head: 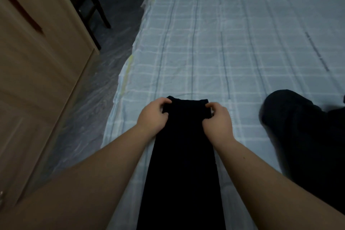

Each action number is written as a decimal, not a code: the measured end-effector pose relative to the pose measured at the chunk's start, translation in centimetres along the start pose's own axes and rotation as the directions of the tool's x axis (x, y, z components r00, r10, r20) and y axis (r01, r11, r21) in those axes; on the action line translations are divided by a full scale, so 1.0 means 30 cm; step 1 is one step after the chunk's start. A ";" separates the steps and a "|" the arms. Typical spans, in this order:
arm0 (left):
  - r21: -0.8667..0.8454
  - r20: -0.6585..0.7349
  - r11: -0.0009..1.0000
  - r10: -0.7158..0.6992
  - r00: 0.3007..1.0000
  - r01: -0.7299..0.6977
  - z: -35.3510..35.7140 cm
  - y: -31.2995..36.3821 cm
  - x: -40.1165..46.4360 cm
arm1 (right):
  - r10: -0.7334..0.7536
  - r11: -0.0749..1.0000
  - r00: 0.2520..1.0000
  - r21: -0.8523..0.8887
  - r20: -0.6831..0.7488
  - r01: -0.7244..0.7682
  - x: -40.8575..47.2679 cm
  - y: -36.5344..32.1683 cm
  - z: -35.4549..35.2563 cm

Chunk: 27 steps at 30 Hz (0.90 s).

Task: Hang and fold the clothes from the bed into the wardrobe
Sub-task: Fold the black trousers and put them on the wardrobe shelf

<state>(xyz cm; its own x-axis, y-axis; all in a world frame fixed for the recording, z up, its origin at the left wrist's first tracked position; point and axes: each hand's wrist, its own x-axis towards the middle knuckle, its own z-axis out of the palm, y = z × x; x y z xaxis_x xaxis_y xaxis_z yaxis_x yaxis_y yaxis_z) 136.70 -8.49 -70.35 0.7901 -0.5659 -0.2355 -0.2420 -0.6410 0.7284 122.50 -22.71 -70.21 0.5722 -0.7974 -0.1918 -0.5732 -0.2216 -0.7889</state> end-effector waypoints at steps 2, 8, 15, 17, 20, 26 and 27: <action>-0.010 -0.031 1.000 0.001 1.000 -0.001 -0.017 0.016 0.029 | 0.044 0.999 0.999 0.024 -0.016 -0.044 0.028 -0.013 -0.012; 0.205 0.145 0.978 -0.060 0.988 0.029 -0.053 0.064 0.123 | 0.175 0.963 0.975 -0.231 0.135 -0.141 0.138 -0.051 -0.050; 0.278 0.215 0.960 -0.030 0.976 -0.031 -0.058 0.081 0.135 | 0.097 0.991 0.960 -0.120 0.262 -0.067 0.153 -0.044 -0.052; 0.191 0.172 0.982 -0.039 0.984 0.006 -0.057 0.077 0.136 | 0.125 0.990 0.956 0.023 0.267 -0.136 0.151 -0.047 -0.046; -0.090 0.094 0.990 -0.100 0.991 0.108 -0.056 0.071 0.137 | 0.160 0.972 0.955 0.130 0.250 -0.197 0.164 -0.057 -0.044; -0.364 0.060 0.919 -0.138 0.989 0.151 -0.085 0.103 0.128 | 0.095 0.935 0.982 0.324 0.163 -0.144 0.165 -0.084 -0.077; -0.372 0.049 0.919 -0.120 0.992 0.129 -0.092 0.111 0.126 | 0.078 0.939 0.984 0.320 0.158 -0.126 0.160 -0.090 -0.090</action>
<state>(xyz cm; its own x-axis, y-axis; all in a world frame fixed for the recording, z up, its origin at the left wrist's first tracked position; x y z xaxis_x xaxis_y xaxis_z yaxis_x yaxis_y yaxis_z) 140.44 -11.35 -67.04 0.7851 -0.5095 -0.3521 0.0892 -0.4695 0.8784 125.21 -27.45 -67.42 0.6113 -0.7135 -0.3424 -0.4223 0.0719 -0.9036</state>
